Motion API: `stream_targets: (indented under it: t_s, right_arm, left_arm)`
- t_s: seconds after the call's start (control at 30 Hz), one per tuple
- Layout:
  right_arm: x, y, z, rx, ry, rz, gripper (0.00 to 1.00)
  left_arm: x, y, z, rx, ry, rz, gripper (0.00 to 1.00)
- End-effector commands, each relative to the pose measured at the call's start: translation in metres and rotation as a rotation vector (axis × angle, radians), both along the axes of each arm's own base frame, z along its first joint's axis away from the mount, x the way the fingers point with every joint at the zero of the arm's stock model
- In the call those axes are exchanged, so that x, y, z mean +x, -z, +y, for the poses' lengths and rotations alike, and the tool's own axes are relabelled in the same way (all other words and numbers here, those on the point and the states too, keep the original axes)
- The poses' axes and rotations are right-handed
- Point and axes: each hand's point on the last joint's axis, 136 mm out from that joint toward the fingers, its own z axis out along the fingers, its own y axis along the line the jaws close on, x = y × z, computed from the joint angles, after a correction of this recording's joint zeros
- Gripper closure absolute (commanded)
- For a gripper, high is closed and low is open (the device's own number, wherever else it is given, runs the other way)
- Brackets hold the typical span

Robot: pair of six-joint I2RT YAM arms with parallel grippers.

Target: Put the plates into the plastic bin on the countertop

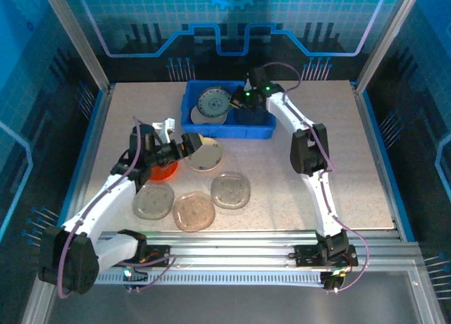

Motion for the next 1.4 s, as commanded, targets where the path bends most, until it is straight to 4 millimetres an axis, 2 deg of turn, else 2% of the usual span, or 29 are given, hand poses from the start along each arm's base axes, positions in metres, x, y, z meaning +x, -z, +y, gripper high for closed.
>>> stream_targets:
  t_s: [0.0, 0.27, 0.6, 0.7, 0.87, 1.0, 1.23, 1.37]
  right_arm:
    - [-0.002, 0.000, 0.018, 0.019, -0.010, 0.009, 1.00]
    - [-0.004, 0.027, 0.027, 0.003, -0.008, 0.040, 1.00]
    - [-0.005, 0.042, 0.033, 0.004, -0.022, 0.058, 1.00]
    - [-0.006, 0.043, 0.036, 0.005, -0.032, 0.059, 0.91]
    - [-0.007, 0.038, 0.038, -0.002, -0.042, 0.050, 0.81]
    - [-0.008, 0.029, 0.038, -0.022, -0.046, 0.028, 0.76]
    - [-0.015, 0.013, 0.032, -0.086, -0.052, -0.017, 0.69]
    - [-0.018, 0.005, 0.029, -0.121, -0.057, -0.035, 0.63]
  left_arm:
    - [-0.005, -0.001, 0.001, -0.005, 0.022, -0.008, 0.01]
    - [-0.002, 0.013, 0.001, -0.008, 0.016, 0.013, 0.01]
    - [0.002, 0.026, 0.002, 0.002, 0.008, 0.036, 0.01]
    - [0.004, 0.029, 0.001, 0.000, 0.009, 0.040, 0.01]
    - [0.006, 0.032, 0.000, 0.003, 0.015, 0.045, 0.01]
    - [0.007, 0.032, 0.000, 0.003, 0.013, 0.044, 0.00]
    - [0.008, 0.043, 0.003, 0.013, -0.014, 0.068, 0.01]
    - [0.010, 0.041, 0.003, 0.009, -0.015, 0.061, 0.01]
